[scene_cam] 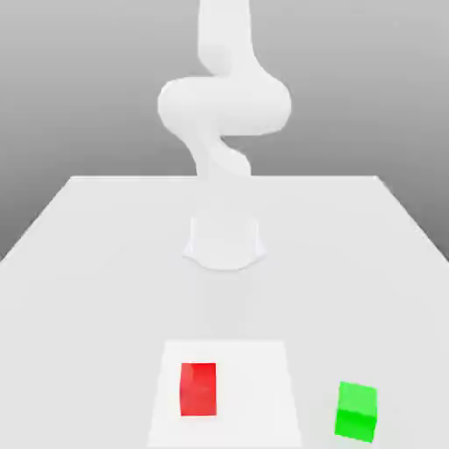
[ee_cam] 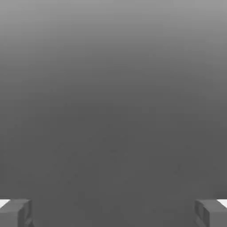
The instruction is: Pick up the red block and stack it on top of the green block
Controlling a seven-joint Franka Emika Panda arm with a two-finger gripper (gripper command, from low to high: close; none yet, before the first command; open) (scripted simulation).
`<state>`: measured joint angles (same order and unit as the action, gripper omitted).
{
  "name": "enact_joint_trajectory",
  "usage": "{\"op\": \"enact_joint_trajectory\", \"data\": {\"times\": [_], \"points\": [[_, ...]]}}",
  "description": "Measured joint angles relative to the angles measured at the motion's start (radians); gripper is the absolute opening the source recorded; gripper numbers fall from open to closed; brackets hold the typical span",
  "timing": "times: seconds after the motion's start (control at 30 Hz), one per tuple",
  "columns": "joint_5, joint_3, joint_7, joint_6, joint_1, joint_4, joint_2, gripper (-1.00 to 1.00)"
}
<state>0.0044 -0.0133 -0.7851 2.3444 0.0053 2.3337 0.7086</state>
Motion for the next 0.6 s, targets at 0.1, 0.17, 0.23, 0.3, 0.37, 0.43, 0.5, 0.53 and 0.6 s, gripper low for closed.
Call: {"op": "enact_joint_trajectory", "data": {"times": [0.1,0.17,0.23,0.3,0.37,0.43,0.5,0.53,0.6], "points": [[0.007,-0.015,0.02,0.056,0.005,0.042,-0.114,0.0],[0.011,-0.024,0.032,0.091,0.008,0.069,-0.187,0.0],[0.015,-0.033,0.045,0.126,0.01,0.096,-0.26,0.0],[0.02,-0.04,0.057,0.162,0.012,0.123,-0.333,0.0],[0.025,-0.046,0.07,0.197,0.011,0.149,-0.405,0.0],[0.028,-0.052,0.082,0.232,0.011,0.176,-0.478,0.0],[0.03,-0.056,0.093,0.267,0.009,0.203,-0.55,0.0],[0.031,-0.058,0.098,0.285,0.008,0.216,-0.587,0.0],[0.03,-0.061,0.107,0.32,0.004,0.243,-0.659,0.0]]}}
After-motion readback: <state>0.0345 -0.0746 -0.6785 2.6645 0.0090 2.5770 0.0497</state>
